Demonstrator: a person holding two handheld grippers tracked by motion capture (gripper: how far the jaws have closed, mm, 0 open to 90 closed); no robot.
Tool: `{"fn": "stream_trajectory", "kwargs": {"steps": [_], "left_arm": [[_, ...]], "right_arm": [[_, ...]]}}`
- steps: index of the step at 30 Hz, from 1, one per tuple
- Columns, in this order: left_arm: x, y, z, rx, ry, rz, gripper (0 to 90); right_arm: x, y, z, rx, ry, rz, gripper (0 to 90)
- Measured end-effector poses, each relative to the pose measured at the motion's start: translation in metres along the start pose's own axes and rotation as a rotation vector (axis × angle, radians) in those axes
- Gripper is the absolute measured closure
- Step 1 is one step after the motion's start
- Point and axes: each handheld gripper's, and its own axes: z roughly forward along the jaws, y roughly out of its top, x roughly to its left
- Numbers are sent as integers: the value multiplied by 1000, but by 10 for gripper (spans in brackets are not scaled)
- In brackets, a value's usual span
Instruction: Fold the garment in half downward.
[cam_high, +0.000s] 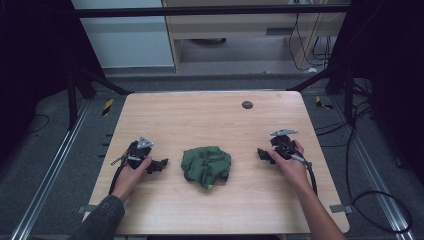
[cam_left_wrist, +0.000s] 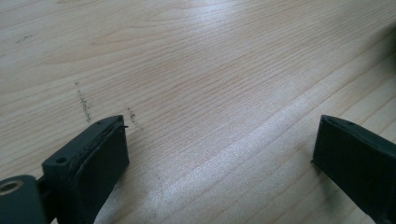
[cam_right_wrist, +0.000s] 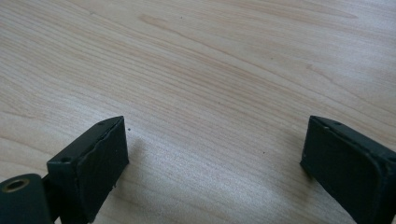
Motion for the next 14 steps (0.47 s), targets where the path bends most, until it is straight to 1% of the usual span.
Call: {"fn": "stream_trajectory", "kwargs": {"steps": [4, 6, 9, 12, 13, 14], "left_arm": [[0, 0, 0, 6, 6, -3, 11], [0, 0, 0, 9, 10, -8, 0], [0, 0, 0, 10, 9, -10, 0], [0, 0, 0, 10, 8, -9, 0], [0, 0, 0, 10, 9, -9, 0], [0, 0, 0, 10, 9, -9, 0]], "right_arm": [[2, -1, 3, -21, -11, 7, 36], [3, 0, 4, -16, -14, 17, 22], [5, 0, 5, -9, -45, 46, 2], [7, 0, 5, -11, -61, 57, 2], [9, 0, 4, -7, -75, 79, 2], [10, -1, 4, -10, -86, 82, 2]]}}
